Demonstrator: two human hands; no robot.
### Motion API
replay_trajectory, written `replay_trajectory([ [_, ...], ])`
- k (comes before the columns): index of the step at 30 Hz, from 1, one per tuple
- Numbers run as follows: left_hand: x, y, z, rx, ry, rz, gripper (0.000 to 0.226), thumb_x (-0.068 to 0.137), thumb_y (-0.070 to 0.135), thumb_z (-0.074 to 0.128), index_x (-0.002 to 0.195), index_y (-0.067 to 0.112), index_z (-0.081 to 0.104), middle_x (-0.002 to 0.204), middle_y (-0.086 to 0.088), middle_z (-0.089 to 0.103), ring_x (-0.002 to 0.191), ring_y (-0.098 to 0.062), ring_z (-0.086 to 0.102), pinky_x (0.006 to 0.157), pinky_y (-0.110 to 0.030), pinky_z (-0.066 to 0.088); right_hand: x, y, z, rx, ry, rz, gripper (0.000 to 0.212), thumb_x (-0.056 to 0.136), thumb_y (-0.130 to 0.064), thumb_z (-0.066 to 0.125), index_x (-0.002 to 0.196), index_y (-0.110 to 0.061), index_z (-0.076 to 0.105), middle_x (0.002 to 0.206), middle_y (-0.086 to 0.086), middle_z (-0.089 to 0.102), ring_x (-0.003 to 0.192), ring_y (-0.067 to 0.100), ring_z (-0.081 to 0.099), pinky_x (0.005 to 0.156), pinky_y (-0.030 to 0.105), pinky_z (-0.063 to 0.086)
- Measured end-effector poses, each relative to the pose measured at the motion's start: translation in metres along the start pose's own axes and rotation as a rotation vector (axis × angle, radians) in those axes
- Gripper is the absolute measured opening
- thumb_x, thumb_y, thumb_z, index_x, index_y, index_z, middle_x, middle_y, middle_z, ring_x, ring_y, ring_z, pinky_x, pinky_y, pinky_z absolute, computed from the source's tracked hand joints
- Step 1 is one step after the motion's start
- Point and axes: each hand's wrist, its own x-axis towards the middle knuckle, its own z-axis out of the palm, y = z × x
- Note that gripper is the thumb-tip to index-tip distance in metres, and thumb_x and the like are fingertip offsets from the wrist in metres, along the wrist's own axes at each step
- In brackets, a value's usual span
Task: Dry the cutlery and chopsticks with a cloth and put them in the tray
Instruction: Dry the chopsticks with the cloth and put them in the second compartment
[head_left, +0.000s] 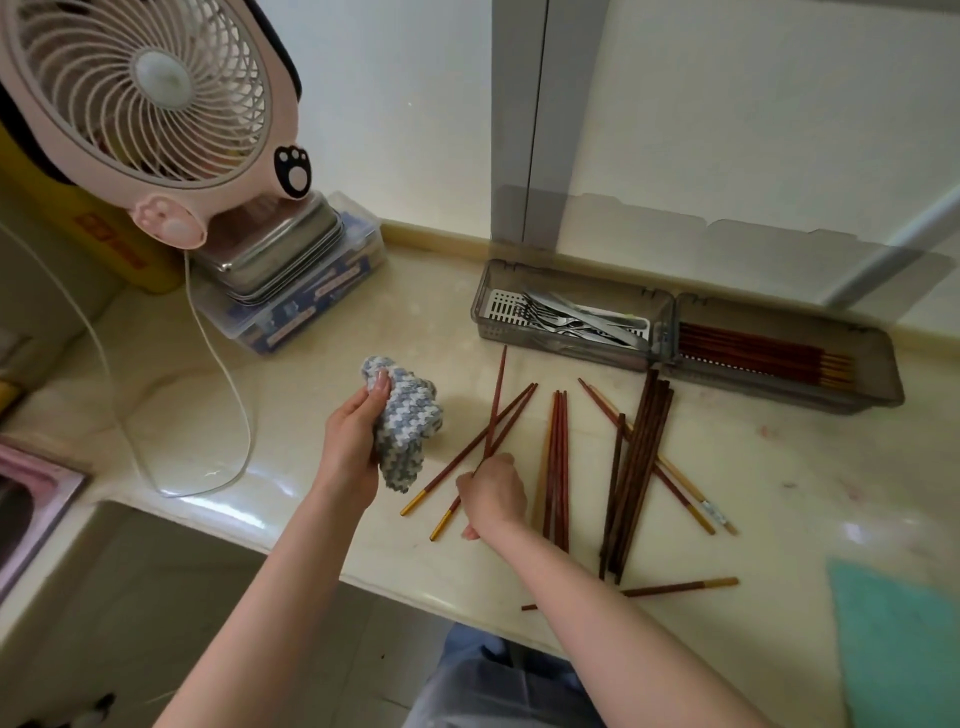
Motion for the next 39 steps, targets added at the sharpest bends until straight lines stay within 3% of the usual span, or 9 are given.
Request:
replay_trajectory([
  [6,0.004,-0.002,0.006,0.049,-0.046,0.002,0.032,0.092,0.028,0.055,0.109,0.003,0.063,0.104,-0.013,0.070,0.095,-0.025,0.068,0.083,-0.033,0.056,0.015,0.004,0.004,-0.351,0.080,-0.070,0.031,0.092,-0.007,0.050,0.123,-0.002,0.045,0.115,0.014,0.063,0.099,0.033,0.065,0.080,0.037,0.056],
  [11,0.009,-0.005,0.012,0.067,-0.094,-0.021,0.030,0.094,0.033,0.050,0.099,0.007,0.065,0.088,-0.005,0.075,0.081,-0.016,0.071,0.075,-0.029,0.057,0.007,0.005,-0.031,-0.457,-0.066,-0.191,0.011,0.088,-0.014,0.053,0.090,-0.007,0.061,0.089,0.009,0.068,0.069,0.025,0.067,0.057,0.029,0.056],
  [16,0.012,-0.016,0.017,0.026,-0.131,-0.145,0.033,0.098,0.036,0.042,0.094,0.010,0.063,0.075,0.002,0.075,0.068,-0.009,0.071,0.062,-0.022,0.056,-0.009,0.004,-0.085,-0.271,-0.290,-0.265,0.032,0.094,-0.025,0.046,0.123,-0.011,0.046,0.078,0.003,0.059,0.056,0.012,0.058,0.049,0.022,0.046],
  [21,0.006,-0.034,0.037,0.107,-0.234,-0.204,0.036,0.096,0.037,0.043,0.104,0.009,0.063,0.090,-0.003,0.074,0.078,-0.014,0.071,0.072,-0.027,0.051,-0.022,-0.002,-0.118,0.068,-0.494,-0.408,0.017,0.100,-0.023,0.038,0.109,-0.011,0.047,0.076,0.003,0.058,0.052,0.007,0.053,0.045,0.020,0.037],
  [25,-0.005,-0.044,0.061,0.243,-0.353,-0.134,0.042,0.095,0.034,0.044,0.116,0.003,0.062,0.108,-0.015,0.069,0.094,-0.025,0.067,0.084,-0.034,0.053,-0.026,-0.008,-0.121,0.112,-0.457,-0.518,0.016,0.103,-0.020,0.031,0.108,-0.012,0.044,0.060,0.004,0.055,0.046,0.011,0.047,0.044,0.023,0.035],
  [29,-0.010,-0.045,0.077,0.213,-0.305,-0.079,0.022,0.090,0.012,0.055,0.101,-0.005,0.065,0.081,-0.011,0.072,0.067,-0.016,0.069,0.059,-0.023,0.056,-0.025,-0.007,-0.130,0.067,-0.382,-0.524,0.025,0.102,-0.020,0.036,0.083,-0.013,0.049,0.054,-0.001,0.051,0.045,0.009,0.046,0.052,0.027,0.039],
  [33,-0.007,-0.041,0.093,0.118,-0.202,-0.092,0.006,0.086,0.007,0.062,0.087,0.002,0.065,0.070,-0.009,0.072,0.063,-0.022,0.070,0.055,-0.035,0.059,-0.026,-0.002,-0.140,0.097,-0.414,-0.476,0.040,0.102,-0.032,0.037,0.075,-0.011,0.057,0.055,0.002,0.061,0.049,0.013,0.056,0.056,0.024,0.049],
  [36,0.002,-0.036,0.099,0.078,-0.163,-0.096,0.007,0.083,0.009,0.066,0.087,0.004,0.065,0.077,-0.012,0.071,0.070,-0.029,0.069,0.063,-0.051,0.058,-0.025,0.009,-0.148,0.231,-0.504,-0.387,0.032,0.102,-0.032,0.038,0.086,-0.015,0.060,0.063,0.005,0.064,0.051,0.013,0.058,0.049,0.020,0.045],
  [39,0.005,-0.037,0.103,0.103,-0.156,-0.060,0.006,0.083,0.006,0.065,0.086,0.001,0.064,0.076,-0.011,0.070,0.067,-0.023,0.069,0.061,-0.036,0.060,-0.021,0.019,-0.151,0.377,-0.476,-0.369,0.029,0.101,-0.026,0.042,0.107,-0.004,0.059,0.064,0.008,0.064,0.048,0.015,0.057,0.044,0.020,0.043],
])
